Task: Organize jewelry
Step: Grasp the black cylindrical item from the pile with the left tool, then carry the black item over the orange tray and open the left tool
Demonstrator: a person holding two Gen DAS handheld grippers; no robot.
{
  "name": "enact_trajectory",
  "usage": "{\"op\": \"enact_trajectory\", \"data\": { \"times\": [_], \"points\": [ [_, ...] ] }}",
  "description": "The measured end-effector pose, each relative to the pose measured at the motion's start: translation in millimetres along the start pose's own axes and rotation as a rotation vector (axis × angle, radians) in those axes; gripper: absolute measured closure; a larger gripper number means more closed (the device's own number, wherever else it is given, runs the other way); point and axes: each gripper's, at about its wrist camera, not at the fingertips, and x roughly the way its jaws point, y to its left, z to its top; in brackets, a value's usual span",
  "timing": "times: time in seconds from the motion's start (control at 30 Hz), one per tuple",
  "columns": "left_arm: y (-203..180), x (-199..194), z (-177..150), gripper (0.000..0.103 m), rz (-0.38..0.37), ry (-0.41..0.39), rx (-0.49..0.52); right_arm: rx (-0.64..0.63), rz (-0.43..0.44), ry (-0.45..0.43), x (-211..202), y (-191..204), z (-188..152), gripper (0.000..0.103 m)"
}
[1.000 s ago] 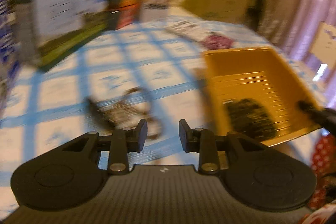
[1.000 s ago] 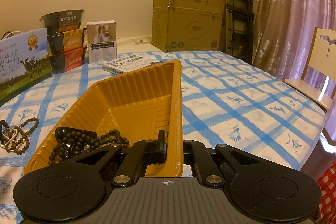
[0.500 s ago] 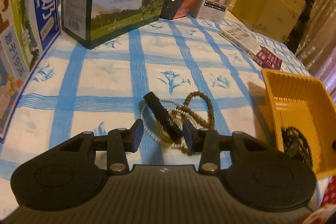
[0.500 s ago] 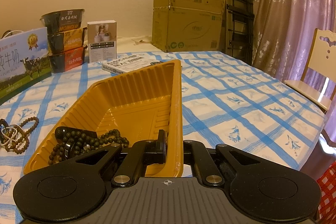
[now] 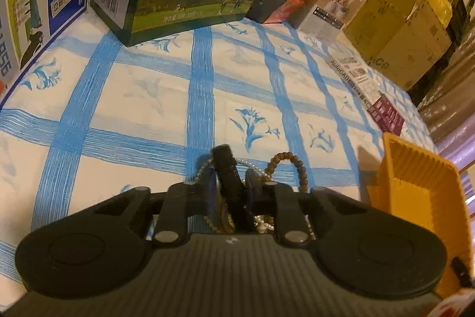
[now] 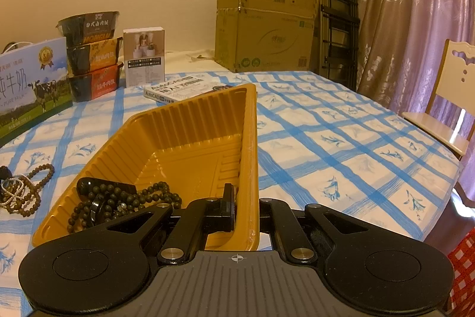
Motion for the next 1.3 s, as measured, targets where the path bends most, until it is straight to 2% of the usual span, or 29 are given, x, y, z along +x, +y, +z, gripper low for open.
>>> {"op": "enact_trajectory", "data": {
  "times": [0.17, 0.3, 0.53, 0.7, 0.83, 1.0, 1.3],
  "points": [
    [2, -21, 3, 0.088, -0.015, -0.028, 0.035, 0.000, 0.000, 0.001, 0, 0, 0, 0.098],
    [4, -40, 1, 0.089, 0.006, -0.045, 0.086, 0.000, -0.001, 0.000, 1, 0, 0, 0.098],
    [11, -68, -9, 0.089, 0.015, -0.033, 0.131, 0.000, -0.001, 0.001, 1, 0, 0, 0.098],
    [1, -84, -17, 0.089, -0.016, -0.032, 0.152, -0.003, -0.002, 0.000, 1, 0, 0, 0.098],
    [-21, -93, -23, 0.089, -0.077, -0.031, 0.195, -0.003, -0.001, 0.000, 1, 0, 0, 0.098],
    [-64, -95, -33, 0.089, -0.199, -0.005, 0.268, -0.009, -0.001, -0.001, 1, 1, -1, 0.098],
    [-155, -70, -56, 0.089, -0.425, 0.072, 0.348, -0.036, -0.002, -0.012, -1, 4, 2, 0.098]
  ]
}}
